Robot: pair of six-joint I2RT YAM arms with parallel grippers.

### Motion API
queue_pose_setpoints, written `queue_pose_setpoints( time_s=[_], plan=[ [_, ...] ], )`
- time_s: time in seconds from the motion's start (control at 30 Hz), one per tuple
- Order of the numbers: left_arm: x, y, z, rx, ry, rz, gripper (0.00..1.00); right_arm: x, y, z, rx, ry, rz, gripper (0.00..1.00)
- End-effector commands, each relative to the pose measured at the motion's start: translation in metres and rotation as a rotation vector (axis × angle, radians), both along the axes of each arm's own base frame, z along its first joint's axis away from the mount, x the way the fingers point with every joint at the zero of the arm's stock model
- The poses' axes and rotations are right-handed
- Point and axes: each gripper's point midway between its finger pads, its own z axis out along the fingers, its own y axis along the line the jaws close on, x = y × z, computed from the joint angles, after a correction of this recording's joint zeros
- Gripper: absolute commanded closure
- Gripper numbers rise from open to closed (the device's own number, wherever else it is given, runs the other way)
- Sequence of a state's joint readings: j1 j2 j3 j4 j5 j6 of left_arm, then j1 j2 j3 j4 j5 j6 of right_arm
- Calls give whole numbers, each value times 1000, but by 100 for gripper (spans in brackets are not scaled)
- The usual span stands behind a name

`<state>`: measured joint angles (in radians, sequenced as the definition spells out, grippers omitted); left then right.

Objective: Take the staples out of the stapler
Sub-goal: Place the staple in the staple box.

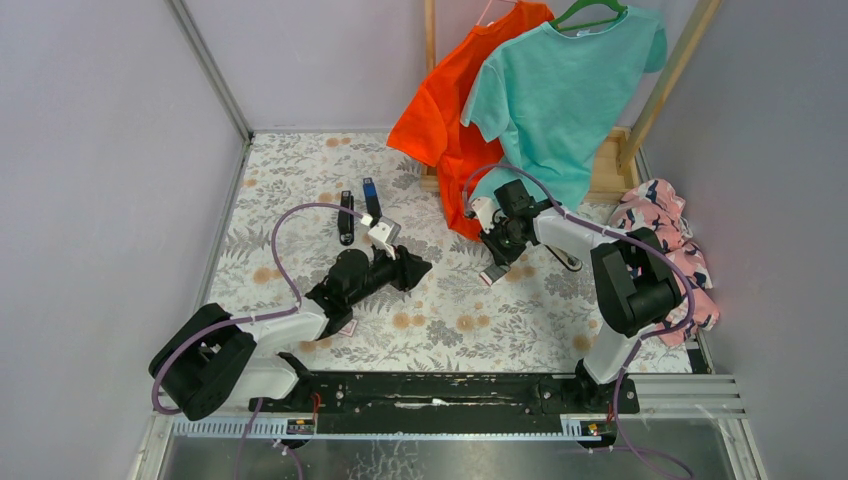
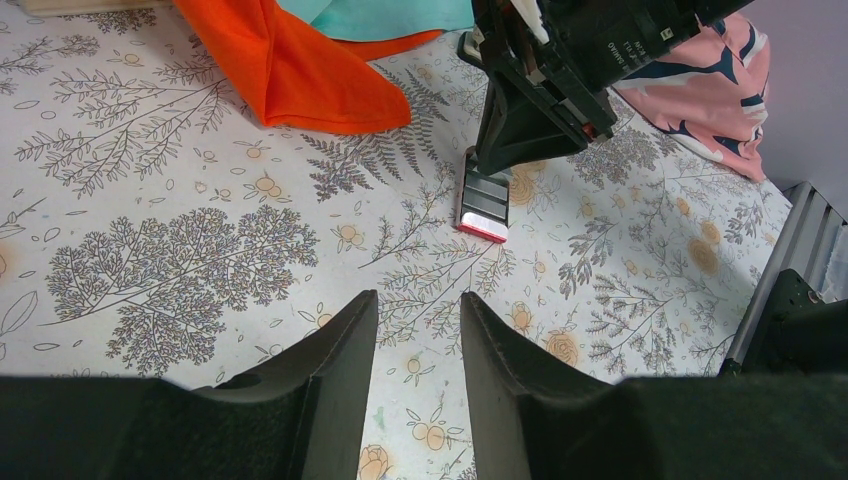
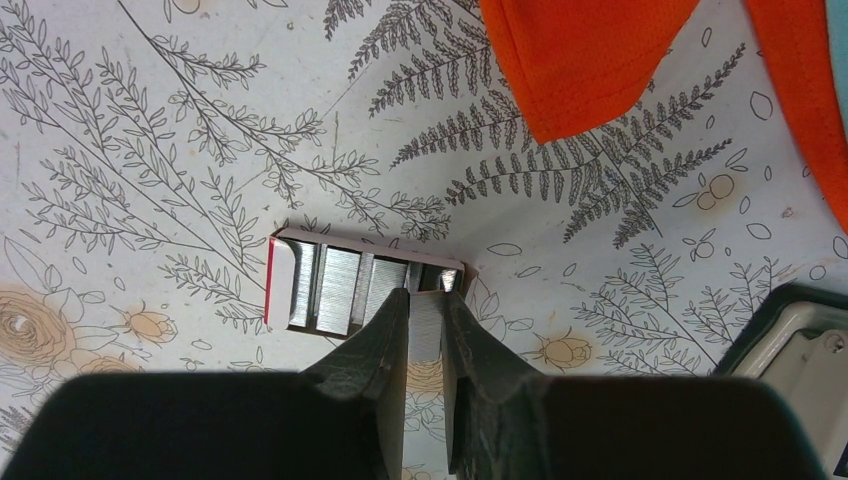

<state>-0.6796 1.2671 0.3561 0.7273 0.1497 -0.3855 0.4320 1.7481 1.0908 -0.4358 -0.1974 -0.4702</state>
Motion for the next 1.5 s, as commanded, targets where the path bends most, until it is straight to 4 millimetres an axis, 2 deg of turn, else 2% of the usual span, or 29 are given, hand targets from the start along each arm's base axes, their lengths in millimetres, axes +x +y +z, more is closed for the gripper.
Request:
queue_pose_setpoints(
  time_s=[0.0, 0.3, 0.53, 0.83, 1.07, 1.23, 1.27, 1.33, 1.47],
  plan=[
    [4, 1, 16, -28, -71, 5, 56, 0, 0, -2, -22, -4, 3, 86],
    [3, 3, 14, -24, -68, 9, 56, 0, -1, -4, -39, 1, 2, 86],
    [3, 3, 16, -24, -73, 11, 56, -2, -2, -4, -49, 4, 8, 80],
    [4, 1, 18, -28, -75, 6, 56, 0, 1, 9, -24, -18, 6, 71],
    [4, 2, 18, -27, -74, 6, 56, 0, 4, 16, -5, -26, 8, 69],
    [4, 1, 20, -31, -79, 5, 56, -5, 21, 38, 94, -26, 45, 71],
    [4, 1, 21, -31, -80, 5, 56, -5, 25, 50, 126, -46, 55, 72],
    [3, 0, 23, -41, -82, -3, 56, -6, 30, 62, 171, -52, 62, 73],
    [2, -1, 26, -57, -93, -9, 56, -1, 25, 70, 233, -36, 22, 84]
  ],
)
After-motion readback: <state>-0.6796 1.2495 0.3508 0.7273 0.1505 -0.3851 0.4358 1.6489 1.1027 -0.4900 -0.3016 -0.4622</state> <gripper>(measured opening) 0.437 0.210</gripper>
